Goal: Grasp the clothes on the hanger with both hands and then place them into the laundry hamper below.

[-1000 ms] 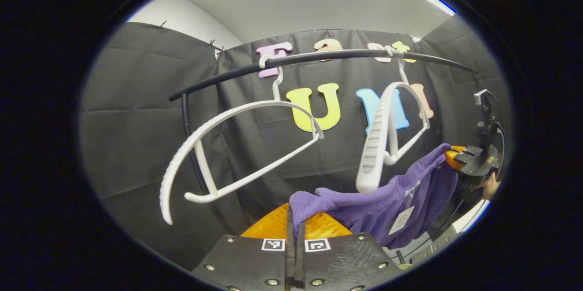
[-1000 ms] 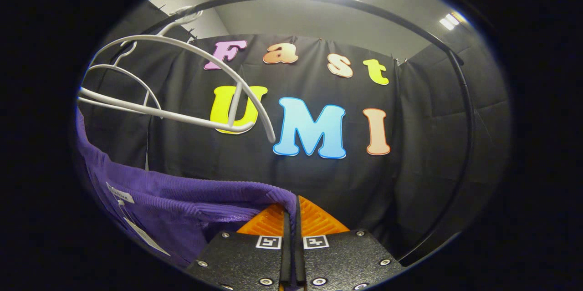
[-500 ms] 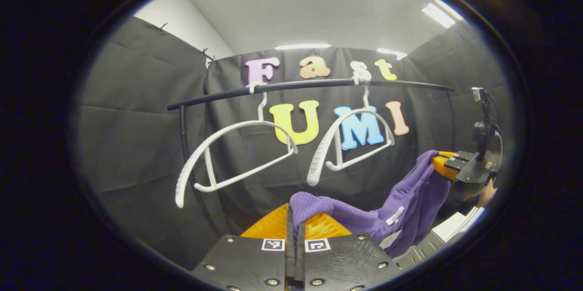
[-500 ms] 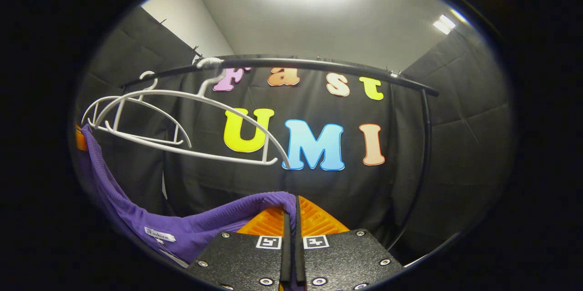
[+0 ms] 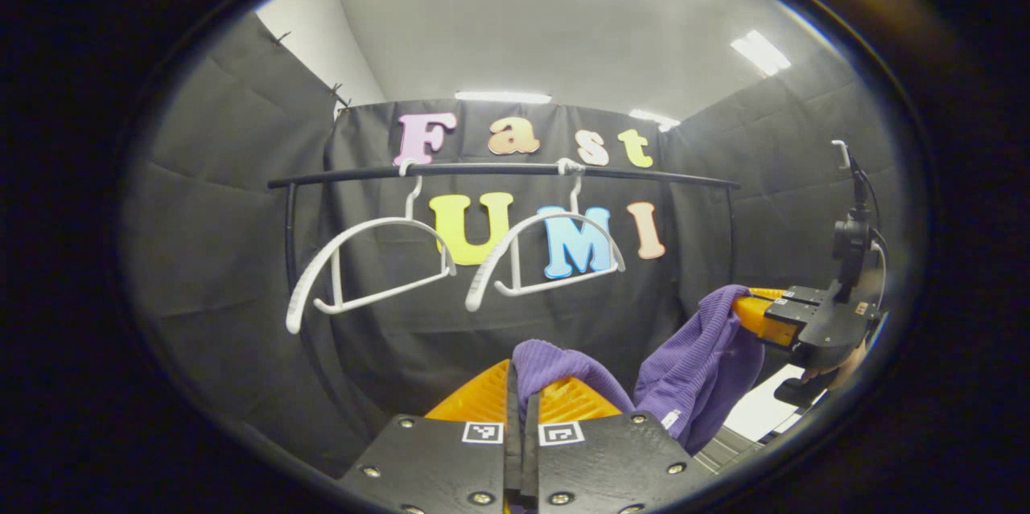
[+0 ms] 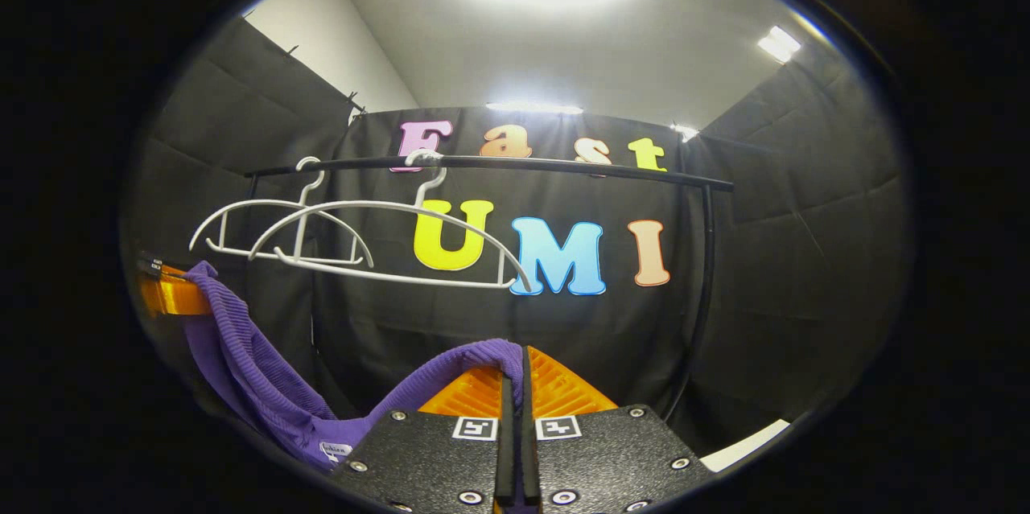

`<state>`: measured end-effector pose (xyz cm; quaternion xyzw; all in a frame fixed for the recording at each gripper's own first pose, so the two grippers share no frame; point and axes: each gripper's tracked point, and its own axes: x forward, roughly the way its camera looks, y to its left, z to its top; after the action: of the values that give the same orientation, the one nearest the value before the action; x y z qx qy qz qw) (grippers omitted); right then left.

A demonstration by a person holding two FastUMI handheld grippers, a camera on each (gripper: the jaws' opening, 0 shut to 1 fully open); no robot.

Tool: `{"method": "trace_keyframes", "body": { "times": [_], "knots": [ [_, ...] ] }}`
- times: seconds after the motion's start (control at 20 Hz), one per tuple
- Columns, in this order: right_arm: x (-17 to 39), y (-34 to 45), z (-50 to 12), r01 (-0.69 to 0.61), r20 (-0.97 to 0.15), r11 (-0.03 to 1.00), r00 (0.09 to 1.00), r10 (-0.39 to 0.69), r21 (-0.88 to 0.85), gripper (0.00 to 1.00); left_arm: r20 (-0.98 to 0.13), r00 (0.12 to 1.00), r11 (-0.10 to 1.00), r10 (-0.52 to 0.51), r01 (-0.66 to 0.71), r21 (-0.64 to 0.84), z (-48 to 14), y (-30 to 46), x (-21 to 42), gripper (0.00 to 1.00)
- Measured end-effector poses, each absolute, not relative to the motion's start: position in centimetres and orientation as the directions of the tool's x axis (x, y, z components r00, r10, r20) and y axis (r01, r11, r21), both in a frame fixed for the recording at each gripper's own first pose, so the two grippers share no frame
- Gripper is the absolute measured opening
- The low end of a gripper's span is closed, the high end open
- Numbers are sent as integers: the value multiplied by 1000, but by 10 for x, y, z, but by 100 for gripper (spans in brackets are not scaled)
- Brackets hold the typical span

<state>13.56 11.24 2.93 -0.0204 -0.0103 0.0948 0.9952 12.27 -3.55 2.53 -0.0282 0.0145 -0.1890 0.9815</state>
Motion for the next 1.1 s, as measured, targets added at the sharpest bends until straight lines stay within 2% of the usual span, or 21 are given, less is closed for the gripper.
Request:
{"method": "trace_keyframes", "body": {
  "times": [0.45,0.5,0.55,0.6,0.95,1.0,1.1],
  "knots": [
    [84,127,-32,-252,-104,967,964,246,-40,3,-79,888,889,-454,445,-103,-34,-88,80,1],
    [80,127,-43,-255,-128,966,960,249,-33,3,-95,883,887,-460,452,-96,-44,-93,71,5],
    [76,126,-55,-258,-153,966,956,251,-25,3,-113,877,883,-468,459,-94,-54,-99,64,5],
    [72,126,-65,-262,-174,965,951,255,-20,3,-127,873,882,-471,462,-95,-66,-105,56,1],
    [50,120,-142,-281,-313,959,913,261,-21,3,-232,861,891,-453,435,-127,-145,-114,38,1],
    [47,120,-153,-282,-335,959,906,258,-24,2,-253,858,895,-446,428,-126,-158,-113,37,5],
    [45,119,-174,-284,-380,958,889,255,-23,2,-300,850,902,-432,413,-129,-182,-111,30,5]
  ]
}}
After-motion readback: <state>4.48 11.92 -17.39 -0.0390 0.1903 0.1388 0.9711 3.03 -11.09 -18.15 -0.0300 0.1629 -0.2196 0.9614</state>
